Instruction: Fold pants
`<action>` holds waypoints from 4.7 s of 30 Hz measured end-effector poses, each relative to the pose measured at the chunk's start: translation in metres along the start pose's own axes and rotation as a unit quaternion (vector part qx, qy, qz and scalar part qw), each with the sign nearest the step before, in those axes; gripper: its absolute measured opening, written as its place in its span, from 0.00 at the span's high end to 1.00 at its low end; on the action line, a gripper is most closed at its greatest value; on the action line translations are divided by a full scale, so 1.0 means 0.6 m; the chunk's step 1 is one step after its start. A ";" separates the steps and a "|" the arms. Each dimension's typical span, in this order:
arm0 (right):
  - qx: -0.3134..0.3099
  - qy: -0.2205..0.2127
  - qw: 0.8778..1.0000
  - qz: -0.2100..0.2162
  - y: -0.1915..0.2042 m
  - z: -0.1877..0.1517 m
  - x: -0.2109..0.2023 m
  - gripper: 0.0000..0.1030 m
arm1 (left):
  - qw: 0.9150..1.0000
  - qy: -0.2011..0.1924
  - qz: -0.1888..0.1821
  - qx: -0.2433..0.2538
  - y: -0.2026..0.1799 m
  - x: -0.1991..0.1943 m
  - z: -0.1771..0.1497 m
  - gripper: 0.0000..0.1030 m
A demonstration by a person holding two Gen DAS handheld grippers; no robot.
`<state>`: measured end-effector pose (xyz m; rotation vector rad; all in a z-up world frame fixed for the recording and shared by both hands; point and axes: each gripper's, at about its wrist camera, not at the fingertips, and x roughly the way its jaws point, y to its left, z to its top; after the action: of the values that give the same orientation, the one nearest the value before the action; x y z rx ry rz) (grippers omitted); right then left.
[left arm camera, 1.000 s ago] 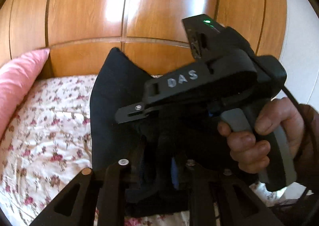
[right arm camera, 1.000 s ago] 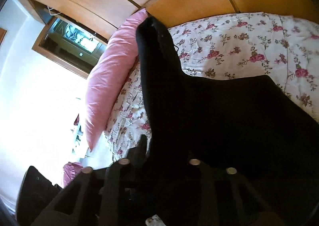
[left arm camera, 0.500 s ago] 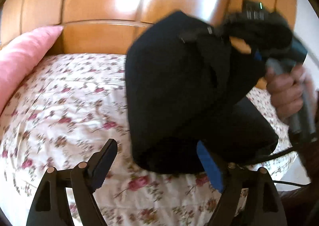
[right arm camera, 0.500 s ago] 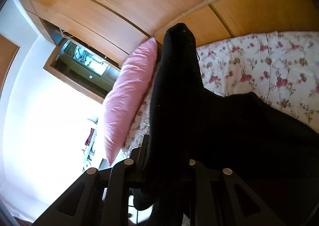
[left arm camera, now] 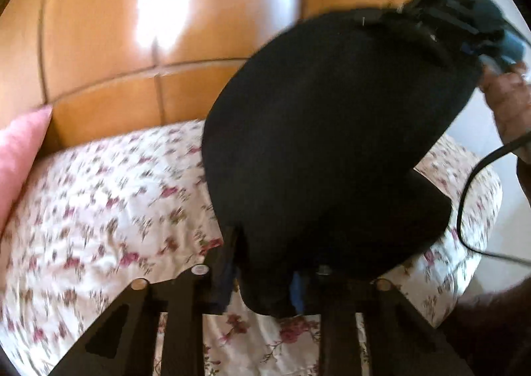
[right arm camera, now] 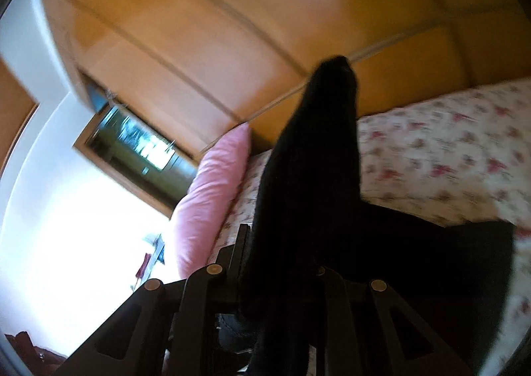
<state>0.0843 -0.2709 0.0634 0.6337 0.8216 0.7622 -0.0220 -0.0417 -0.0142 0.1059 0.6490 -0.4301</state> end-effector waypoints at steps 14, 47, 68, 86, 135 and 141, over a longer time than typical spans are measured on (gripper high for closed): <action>0.127 0.007 0.986 -0.108 -0.240 -0.133 -0.033 0.83 | 0.993 0.038 -0.038 0.106 -0.061 0.018 0.005 0.73; -0.151 0.048 0.927 -0.339 -0.107 -0.203 0.015 0.58 | 0.998 0.038 -0.037 -0.034 -0.042 0.049 0.035 0.62; -0.134 -0.012 0.935 -0.330 -0.043 -0.090 0.035 0.46 | 0.999 0.014 0.041 -0.031 0.019 0.044 0.128 0.41; -0.079 -0.024 0.922 -0.378 -0.140 -0.019 0.062 0.44 | 0.998 0.058 0.029 -0.001 0.018 0.166 0.159 0.41; 0.036 0.050 0.985 -0.163 -0.275 -0.090 0.023 0.42 | 0.984 0.059 -0.143 -0.090 0.060 0.162 0.079 0.52; 0.006 0.036 0.988 -0.150 -0.233 -0.060 0.024 0.50 | 0.982 0.019 -0.157 -0.102 0.074 0.119 0.100 0.55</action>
<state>0.1092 -0.3322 -0.0654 0.4799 0.9632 0.5091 0.0811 -0.0401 -0.0114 -0.1862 0.7460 -0.6631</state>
